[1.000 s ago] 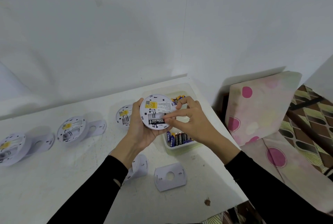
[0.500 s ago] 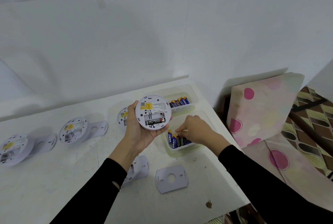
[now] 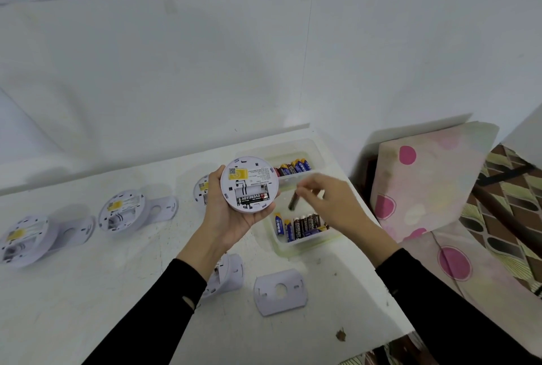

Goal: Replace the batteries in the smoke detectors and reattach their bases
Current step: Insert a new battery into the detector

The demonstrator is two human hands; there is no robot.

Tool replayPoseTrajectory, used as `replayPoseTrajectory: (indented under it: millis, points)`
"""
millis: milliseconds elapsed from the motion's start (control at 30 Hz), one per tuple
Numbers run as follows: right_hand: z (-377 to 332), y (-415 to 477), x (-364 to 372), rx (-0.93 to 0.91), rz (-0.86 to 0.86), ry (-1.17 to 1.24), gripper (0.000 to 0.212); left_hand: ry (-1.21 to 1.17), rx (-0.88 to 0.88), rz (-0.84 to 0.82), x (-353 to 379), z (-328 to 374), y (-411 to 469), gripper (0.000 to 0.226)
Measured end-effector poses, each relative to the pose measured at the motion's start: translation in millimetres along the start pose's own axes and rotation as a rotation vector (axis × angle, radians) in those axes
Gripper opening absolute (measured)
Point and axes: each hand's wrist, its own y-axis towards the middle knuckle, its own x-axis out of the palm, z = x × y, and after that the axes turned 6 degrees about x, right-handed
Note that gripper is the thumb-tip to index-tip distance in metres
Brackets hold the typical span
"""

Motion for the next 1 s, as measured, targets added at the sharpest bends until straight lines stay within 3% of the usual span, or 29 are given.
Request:
replayPoseTrajectory:
  millis: [67, 167, 333, 500, 667, 867, 1000]
  points:
    - [-13, -5, -5, -0.084, 0.167, 0.213, 0.006, 0.003, 0.006, 0.012, -1, -2, 1, 0.063]
    - [-34, -13, -1, -0.267, 0.200, 0.347, 0.010, 0.022, 0.008, 0.021, 1, -4, 2, 0.063]
    - [-44, -9, 18, -0.668, 0.212, 0.202, 0.015, 0.008, 0.017, 0.016, 4, -8, 1, 0.063]
    - [-44, -3, 30, -0.824, 0.202, 0.071, 0.018, -0.010, 0.003, 0.028, 6, -7, 1, 0.060]
    - [-39, 3, 39, -0.757, 0.116, 0.037, 0.018, -0.011, -0.012, 0.007, 7, -10, 0, 0.063]
    - [-29, 5, 38, -0.655, 0.128, 0.045, 0.020, -0.010, -0.032, -0.031, 13, -10, -6, 0.060]
    - [-29, -3, 26, -0.360, 0.012, 0.253, 0.043, -0.030, -0.023, -0.054, 9, -7, -8, 0.063]
